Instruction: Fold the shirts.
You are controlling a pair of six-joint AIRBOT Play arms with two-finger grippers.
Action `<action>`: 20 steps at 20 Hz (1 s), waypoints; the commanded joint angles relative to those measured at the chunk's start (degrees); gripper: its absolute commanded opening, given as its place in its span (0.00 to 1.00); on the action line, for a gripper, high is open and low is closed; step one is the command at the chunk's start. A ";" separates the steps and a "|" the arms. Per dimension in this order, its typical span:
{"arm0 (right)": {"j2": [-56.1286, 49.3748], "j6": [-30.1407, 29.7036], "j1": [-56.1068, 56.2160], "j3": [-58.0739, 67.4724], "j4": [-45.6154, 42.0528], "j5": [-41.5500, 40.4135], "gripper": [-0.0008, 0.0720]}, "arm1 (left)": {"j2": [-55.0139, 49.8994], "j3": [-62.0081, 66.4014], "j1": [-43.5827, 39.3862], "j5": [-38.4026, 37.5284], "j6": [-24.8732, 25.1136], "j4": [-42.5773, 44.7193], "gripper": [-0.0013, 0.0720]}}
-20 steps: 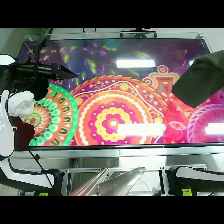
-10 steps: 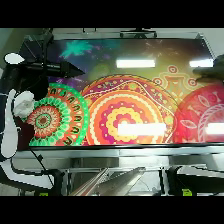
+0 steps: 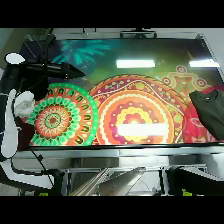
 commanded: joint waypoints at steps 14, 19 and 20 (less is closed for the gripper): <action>13.88 17.75 -1.25 14.05 -9.11 6.97 0.43 | 0.02 0.13 0.04 -1.44 -0.02 -0.50 0.02; 20.65 17.25 20.81 14.03 -1.99 4.61 0.04 | 2.93 1.25 -0.09 -1.66 0.13 -0.46 0.01; 22.01 17.25 26.64 14.03 -1.86 4.94 0.04 | 5.14 -1.36 -0.09 -1.46 0.26 -0.39 0.01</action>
